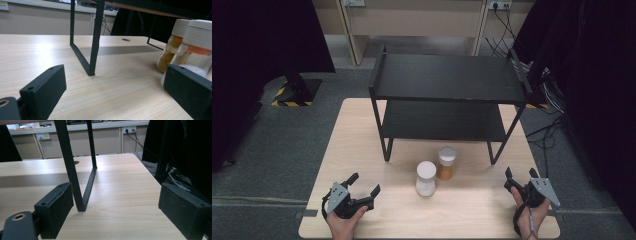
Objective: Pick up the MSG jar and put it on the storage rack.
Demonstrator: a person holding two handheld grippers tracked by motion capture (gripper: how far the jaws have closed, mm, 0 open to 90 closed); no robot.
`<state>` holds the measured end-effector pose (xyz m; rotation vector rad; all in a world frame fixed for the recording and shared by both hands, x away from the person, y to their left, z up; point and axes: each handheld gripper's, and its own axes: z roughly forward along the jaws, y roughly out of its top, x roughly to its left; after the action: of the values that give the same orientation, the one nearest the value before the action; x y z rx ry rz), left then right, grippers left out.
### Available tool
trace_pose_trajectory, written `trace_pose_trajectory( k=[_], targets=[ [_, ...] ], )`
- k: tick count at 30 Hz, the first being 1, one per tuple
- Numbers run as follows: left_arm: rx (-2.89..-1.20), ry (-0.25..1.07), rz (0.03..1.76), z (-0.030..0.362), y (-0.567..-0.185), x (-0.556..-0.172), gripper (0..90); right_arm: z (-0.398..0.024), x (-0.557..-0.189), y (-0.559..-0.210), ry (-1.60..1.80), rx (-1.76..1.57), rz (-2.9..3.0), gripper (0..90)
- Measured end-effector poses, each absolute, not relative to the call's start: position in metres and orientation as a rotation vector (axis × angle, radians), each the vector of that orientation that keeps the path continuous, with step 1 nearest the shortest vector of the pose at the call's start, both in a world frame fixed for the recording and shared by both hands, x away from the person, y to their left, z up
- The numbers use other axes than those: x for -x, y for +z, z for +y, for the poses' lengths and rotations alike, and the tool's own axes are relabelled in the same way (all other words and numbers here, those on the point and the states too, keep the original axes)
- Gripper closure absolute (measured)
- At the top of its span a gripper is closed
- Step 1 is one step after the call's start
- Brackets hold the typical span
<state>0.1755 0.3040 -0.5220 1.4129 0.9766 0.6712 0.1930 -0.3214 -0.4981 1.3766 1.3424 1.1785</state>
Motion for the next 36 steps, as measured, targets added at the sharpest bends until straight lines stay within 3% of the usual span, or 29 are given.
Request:
trace_pose_trajectory(
  k=[18,36],
  targets=[
    [-1.432,0.669,0.921,0.301,-0.52,-0.173,2.5,-0.32,-0.193,-0.499,1.171,-1.365,1.343,12.4],
    [-1.545,0.588,0.684,0.24,-0.501,-0.18,0.6,-0.318,-0.191,-0.501,1.171,-1.358,1.329,12.7]
  ],
)
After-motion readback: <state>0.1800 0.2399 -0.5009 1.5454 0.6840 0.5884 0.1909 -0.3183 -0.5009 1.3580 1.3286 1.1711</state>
